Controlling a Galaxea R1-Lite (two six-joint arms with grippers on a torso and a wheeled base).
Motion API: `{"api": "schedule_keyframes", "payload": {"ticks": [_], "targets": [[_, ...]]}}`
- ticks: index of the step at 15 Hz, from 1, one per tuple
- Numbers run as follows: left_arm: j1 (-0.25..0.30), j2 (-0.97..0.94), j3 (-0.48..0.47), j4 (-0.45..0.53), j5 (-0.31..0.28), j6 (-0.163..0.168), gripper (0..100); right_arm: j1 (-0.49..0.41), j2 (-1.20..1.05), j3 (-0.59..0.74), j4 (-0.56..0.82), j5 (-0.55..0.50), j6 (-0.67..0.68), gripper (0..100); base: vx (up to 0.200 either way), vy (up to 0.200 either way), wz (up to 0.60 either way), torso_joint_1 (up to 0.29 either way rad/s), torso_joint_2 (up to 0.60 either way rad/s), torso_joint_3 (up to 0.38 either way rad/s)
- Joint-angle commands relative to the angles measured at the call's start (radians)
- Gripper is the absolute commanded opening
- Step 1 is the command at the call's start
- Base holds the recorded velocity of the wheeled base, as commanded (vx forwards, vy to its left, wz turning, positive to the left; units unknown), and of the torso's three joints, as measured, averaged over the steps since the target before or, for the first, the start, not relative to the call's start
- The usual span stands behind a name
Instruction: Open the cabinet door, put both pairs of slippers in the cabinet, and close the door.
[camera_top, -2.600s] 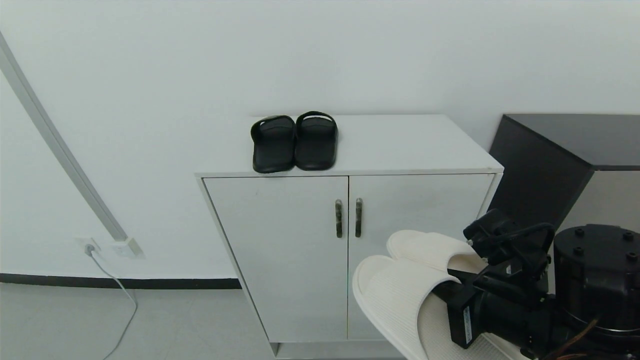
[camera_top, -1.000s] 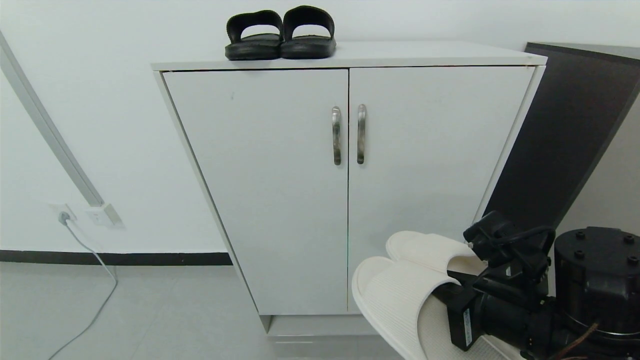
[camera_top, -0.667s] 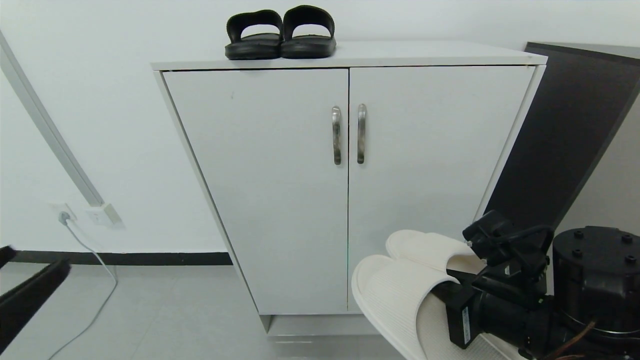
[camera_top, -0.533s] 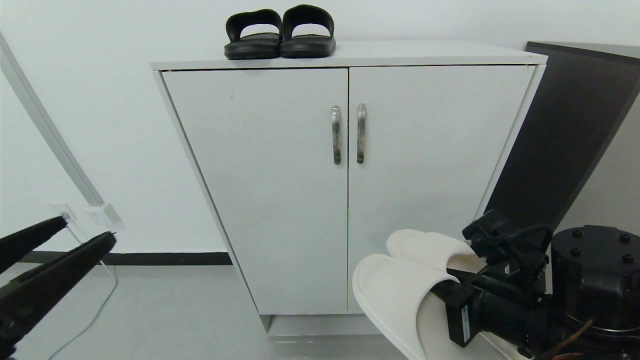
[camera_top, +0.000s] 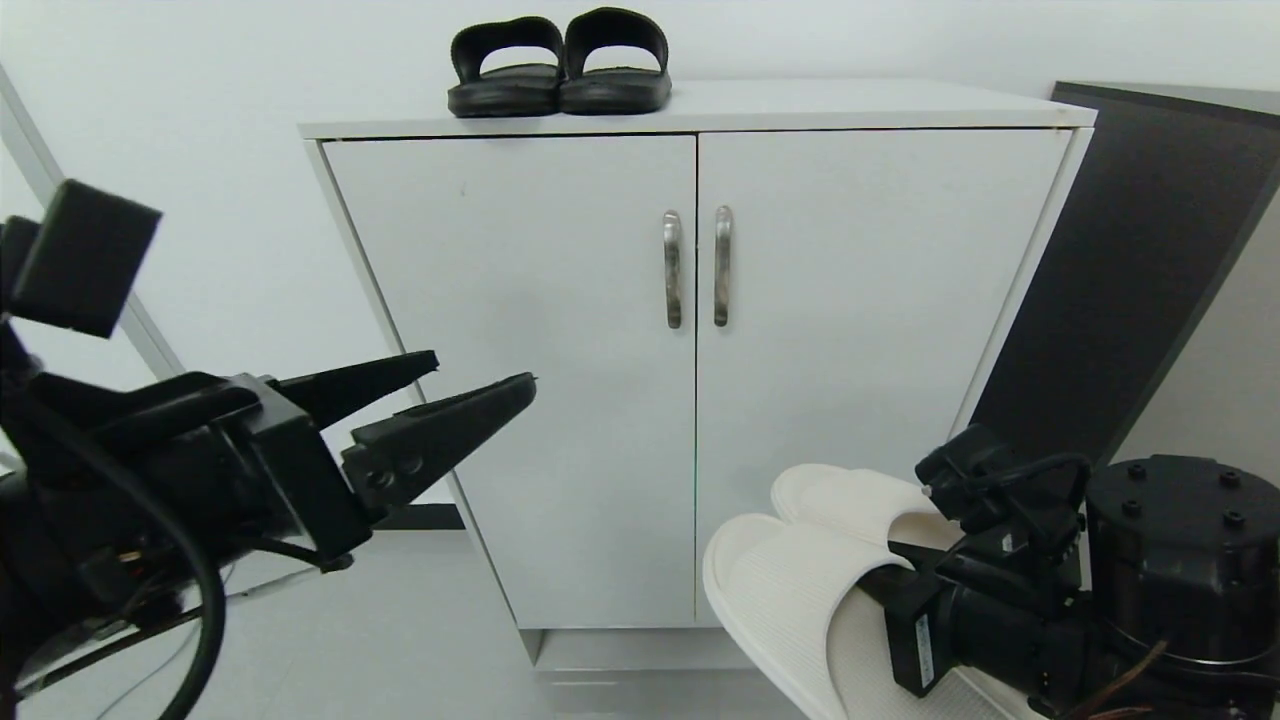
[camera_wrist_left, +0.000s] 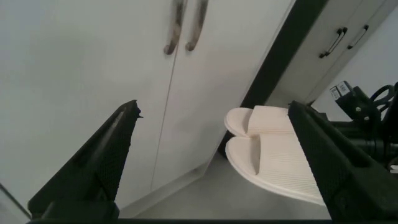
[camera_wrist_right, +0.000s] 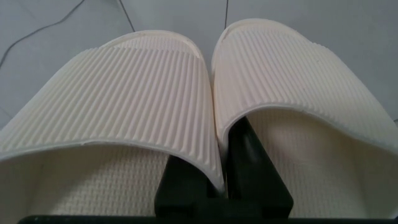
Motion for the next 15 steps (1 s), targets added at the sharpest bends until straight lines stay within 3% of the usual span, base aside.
{"api": "schedule_keyframes", "payload": {"ticks": [1, 8, 11, 15], "targets": [[-0.012, 0.086, -0.045, 0.0, -0.013, -0.003, 100, 0.001, 0.004, 0.003, 0.0, 0.0, 0.0, 0, 0.0, 0.0, 0.0, 0.0, 0.0, 0.0], [-0.094, 0.219, -0.169, -0.001, -0.114, -0.018, 100, 0.004, -0.007, 0.014, -0.003, 0.003, -0.017, 0, 0.0, 0.0, 0.0, 0.0, 0.0, 0.0], [-0.095, 0.331, -0.301, 0.0, -0.166, -0.023, 100, 0.005, -0.013, 0.024, -0.025, 0.034, -0.017, 0, 0.0, 0.0, 0.0, 0.0, 0.0, 0.0], [-0.095, 0.521, -0.52, 0.005, -0.269, -0.08, 100, 0.005, -0.013, 0.03, -0.028, 0.038, -0.018, 0, 0.0, 0.0, 0.0, 0.0, 0.0, 0.0]]}}
